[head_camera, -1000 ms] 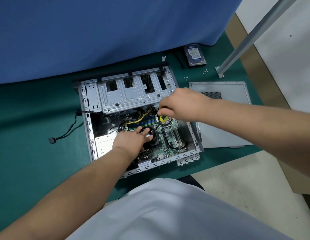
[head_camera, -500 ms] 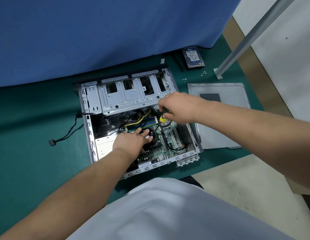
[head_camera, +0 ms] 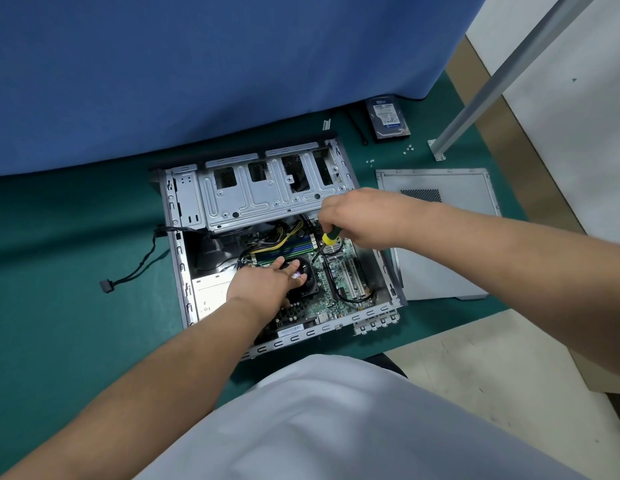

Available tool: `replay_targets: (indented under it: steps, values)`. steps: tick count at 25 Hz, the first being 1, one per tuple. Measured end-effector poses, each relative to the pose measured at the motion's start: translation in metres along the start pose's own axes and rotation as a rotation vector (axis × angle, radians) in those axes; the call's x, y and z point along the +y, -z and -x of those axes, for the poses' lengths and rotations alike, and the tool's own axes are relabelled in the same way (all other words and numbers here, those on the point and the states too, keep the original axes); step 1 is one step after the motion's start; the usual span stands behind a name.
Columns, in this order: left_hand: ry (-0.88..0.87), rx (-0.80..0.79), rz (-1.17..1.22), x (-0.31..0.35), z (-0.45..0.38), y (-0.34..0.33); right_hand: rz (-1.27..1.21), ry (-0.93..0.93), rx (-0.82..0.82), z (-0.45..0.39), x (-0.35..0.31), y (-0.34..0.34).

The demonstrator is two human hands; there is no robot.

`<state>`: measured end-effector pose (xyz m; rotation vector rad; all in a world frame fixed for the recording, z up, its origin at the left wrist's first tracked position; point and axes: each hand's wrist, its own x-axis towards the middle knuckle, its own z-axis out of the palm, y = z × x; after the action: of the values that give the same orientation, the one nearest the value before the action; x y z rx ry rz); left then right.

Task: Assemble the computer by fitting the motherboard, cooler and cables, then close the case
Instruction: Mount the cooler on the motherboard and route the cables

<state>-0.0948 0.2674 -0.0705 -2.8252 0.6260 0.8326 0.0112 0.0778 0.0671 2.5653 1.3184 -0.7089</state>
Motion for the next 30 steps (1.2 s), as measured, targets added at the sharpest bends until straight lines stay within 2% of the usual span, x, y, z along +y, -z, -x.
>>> replay_targets:
  steps: [5,7,9,11,14,16,18,20,23,25,27,30]
  values:
    - [-0.004,-0.001,0.011,-0.001,-0.001,-0.001,-0.088,-0.046,0.010,-0.004,-0.003,0.000]
    - [-0.007,0.004,0.011,-0.001,-0.001,-0.001,-0.181,-0.201,0.062,-0.011,-0.011,0.000]
    - [-0.001,0.002,0.011,0.000,-0.001,-0.001,-0.222,-0.432,0.102,-0.020,-0.020,-0.003]
    - [0.001,-0.005,0.016,0.000,-0.001,-0.001,-0.231,-0.532,0.112,-0.025,-0.026,-0.004]
    - [0.007,-0.013,0.025,0.000,0.000,0.001,-0.265,-0.337,0.012,-0.019,-0.024,0.008]
    - [0.012,-0.019,0.032,-0.001,0.000,0.002,-0.188,-0.175,-0.054,-0.013,-0.014,0.020]
    - [0.010,-0.028,0.039,0.000,-0.001,0.002,-0.087,-0.094,-0.099,-0.008,-0.005,0.026]
    - [0.007,-0.030,0.036,-0.001,-0.001,0.001,-0.065,-0.169,-0.060,-0.004,-0.004,0.023]
    - [-0.003,-0.036,0.037,-0.002,-0.003,0.000,-0.073,-0.476,0.053,-0.008,-0.018,0.006]
    - [-0.009,-0.041,0.035,-0.002,-0.004,-0.001,-0.081,-0.604,0.133,-0.013,-0.029,-0.001]
    - [-0.014,-0.046,0.035,-0.002,-0.004,-0.001,-0.152,-0.543,0.119,-0.015,-0.027,-0.001]
    - [-0.008,-0.036,0.019,-0.001,-0.003,-0.001,-0.169,-0.231,0.003,-0.008,-0.016,0.011]
